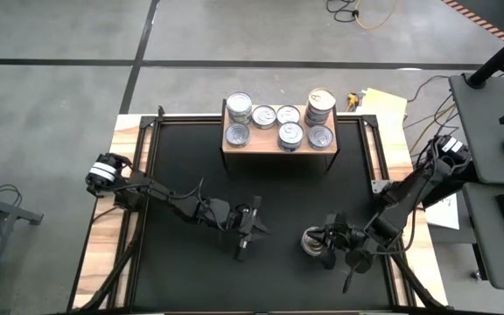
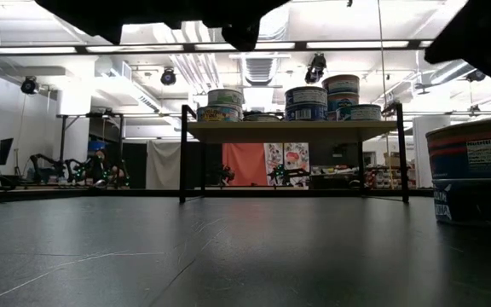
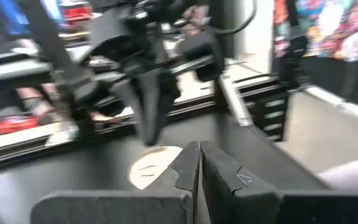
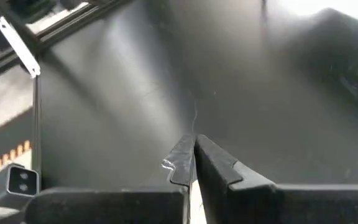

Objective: Stack canned seafood by type on shelf
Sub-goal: Stack the blue pink tuna can on top of the blue pink tuna can on the shelf

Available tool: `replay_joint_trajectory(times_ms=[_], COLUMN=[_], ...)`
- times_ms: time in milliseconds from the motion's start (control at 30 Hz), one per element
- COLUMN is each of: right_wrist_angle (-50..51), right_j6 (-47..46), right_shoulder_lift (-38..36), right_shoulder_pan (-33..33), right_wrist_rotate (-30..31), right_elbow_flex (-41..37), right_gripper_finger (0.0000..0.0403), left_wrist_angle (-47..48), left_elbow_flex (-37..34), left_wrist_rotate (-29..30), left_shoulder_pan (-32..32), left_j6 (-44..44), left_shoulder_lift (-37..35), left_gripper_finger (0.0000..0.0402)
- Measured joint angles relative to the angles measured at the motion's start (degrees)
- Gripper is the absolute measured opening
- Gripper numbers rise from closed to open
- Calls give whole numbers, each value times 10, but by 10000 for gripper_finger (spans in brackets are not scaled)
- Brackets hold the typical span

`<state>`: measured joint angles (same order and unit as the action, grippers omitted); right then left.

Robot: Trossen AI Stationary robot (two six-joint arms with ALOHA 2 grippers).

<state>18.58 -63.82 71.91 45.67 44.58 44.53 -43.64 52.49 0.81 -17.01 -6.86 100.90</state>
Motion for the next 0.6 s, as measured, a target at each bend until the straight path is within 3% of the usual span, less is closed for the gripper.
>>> replay_joint_trajectory(times_ms=[167,300,600], right_wrist_angle=[0,0,-1], right_j6=[-69,-68,-59], right_shoulder_lift=[35,68,107], right_shoulder_pan=[2,1,1], right_wrist_rotate=[-24,-41,-49], right_elbow_flex=[0,0,0], right_gripper_finger=[9,9,9], left_wrist_angle=[8,11,-3], left_elbow_flex=[0,0,0], left_wrist_rotate=[-25,-24,70], left_shoulder_pan=[-10,-27,-50], left_j6=[31,31,99], left_shoulder_lift=[0,0,6], left_gripper_finger=[0,0,0])
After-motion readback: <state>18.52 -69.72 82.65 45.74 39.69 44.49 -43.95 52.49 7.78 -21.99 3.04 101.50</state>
